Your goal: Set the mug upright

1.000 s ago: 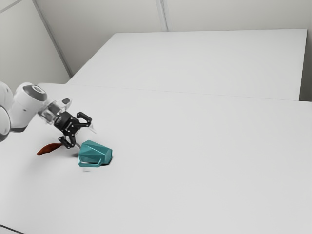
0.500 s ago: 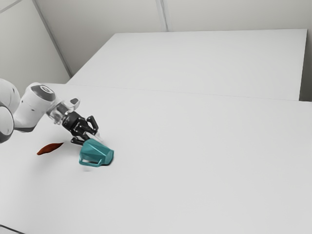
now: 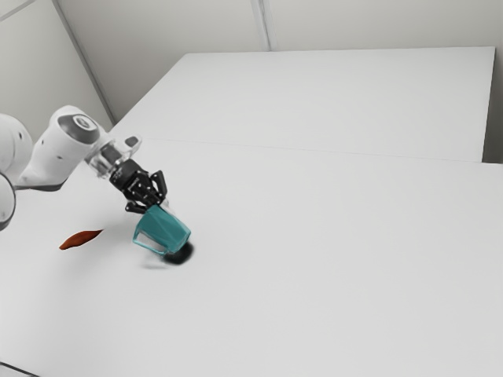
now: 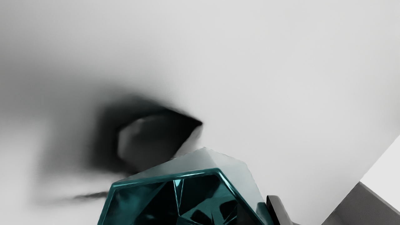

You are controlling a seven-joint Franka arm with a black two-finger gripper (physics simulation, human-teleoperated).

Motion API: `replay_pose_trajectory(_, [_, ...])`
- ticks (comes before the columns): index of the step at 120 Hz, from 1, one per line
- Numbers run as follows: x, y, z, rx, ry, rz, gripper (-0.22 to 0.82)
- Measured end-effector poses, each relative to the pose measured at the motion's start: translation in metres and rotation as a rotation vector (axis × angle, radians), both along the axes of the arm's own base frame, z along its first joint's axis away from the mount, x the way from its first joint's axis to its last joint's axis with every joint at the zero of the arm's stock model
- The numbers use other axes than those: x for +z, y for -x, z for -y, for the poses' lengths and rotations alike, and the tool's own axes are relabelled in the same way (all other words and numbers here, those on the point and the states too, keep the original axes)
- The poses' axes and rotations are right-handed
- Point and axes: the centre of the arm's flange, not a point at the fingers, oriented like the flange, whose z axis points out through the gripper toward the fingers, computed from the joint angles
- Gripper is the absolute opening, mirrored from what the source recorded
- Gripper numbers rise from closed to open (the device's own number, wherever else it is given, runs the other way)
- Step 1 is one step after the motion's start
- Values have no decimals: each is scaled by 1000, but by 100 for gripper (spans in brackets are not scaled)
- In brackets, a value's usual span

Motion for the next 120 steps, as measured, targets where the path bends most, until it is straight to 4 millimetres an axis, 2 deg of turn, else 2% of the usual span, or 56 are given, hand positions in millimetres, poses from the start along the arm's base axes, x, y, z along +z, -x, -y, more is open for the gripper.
replay_pose_trajectory(12, [34,-5,27,-88,-124,56,-17])
replay_pose_trajectory(23, [50,-11,44,-167,-269,104,-17])
replay_pose_trajectory(40, [72,-19,81,-306,-517,198,-17])
replay_pose_trajectory(50, [71,-20,100,-355,-621,246,-17])
replay_pose_trajectory(62, [64,-19,106,-384,-728,300,-17])
replay_pose_trajectory(78, [64,-18,116,-413,-839,371,-17])
replay_pose_trajectory(98, [61,-6,131,-393,-886,400,-17])
replay_pose_trajectory(120, [51,1,138,-331,-891,383,-17])
